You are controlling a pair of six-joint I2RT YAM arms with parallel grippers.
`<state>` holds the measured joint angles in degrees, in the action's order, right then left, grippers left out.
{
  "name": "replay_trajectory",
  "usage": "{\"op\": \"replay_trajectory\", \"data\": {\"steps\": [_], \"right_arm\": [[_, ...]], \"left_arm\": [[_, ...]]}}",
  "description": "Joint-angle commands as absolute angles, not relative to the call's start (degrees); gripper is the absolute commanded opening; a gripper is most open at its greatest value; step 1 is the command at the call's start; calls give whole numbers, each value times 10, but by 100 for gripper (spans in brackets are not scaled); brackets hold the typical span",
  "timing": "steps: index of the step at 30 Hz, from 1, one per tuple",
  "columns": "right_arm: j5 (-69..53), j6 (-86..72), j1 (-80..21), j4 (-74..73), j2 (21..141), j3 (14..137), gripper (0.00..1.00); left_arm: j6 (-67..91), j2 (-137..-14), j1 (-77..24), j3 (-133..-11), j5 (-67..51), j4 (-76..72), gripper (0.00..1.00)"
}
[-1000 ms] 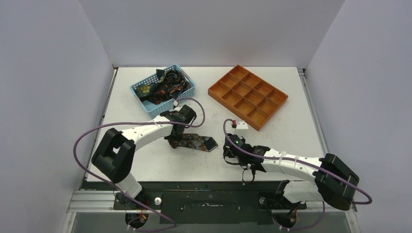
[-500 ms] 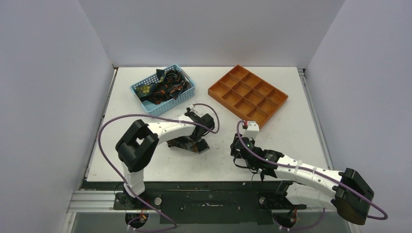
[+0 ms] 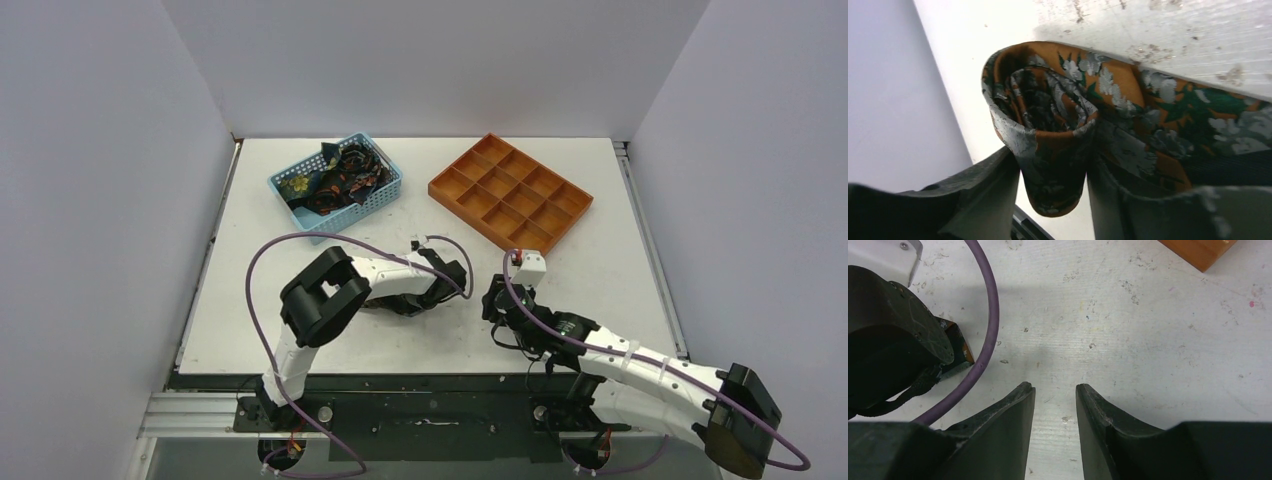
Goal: Roll the ties
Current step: Roll the tie at the center of the board.
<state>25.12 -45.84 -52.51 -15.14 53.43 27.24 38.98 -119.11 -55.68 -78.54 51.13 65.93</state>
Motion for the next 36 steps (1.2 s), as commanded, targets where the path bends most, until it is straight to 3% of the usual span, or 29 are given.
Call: {"op": "replay_trajectory", "data": {"steps": [1,9,12,14,23,26,30,36], "right_arm": [[273,-455,-520,-156,514,269,38],[270,-457,-519,-158,506,269,39],[269,-457,-517,-160,498,269,40],[265,-455,-515,-160,494,269,41],[182,-430,-477,-146,477,287,45],[74,-397,-454,-86,494,300,45],[-37,-405,-471,19,577,328,44],[-35,-425,-562,105,748,436,40]], "left_arm": [[390,-1164,-558,-804,460,625,52],[385,-1115,-558,-804,421,615,68],[383,-1096,-557,-807,412,616,85],[381,-1087,-558,-811,410,621,90],[375,-961,-519,-780,366,621,96],[361,-863,-460,-730,295,581,96],[312,-713,-304,-630,107,455,94],[322,-601,-62,-489,-173,289,97]]}}
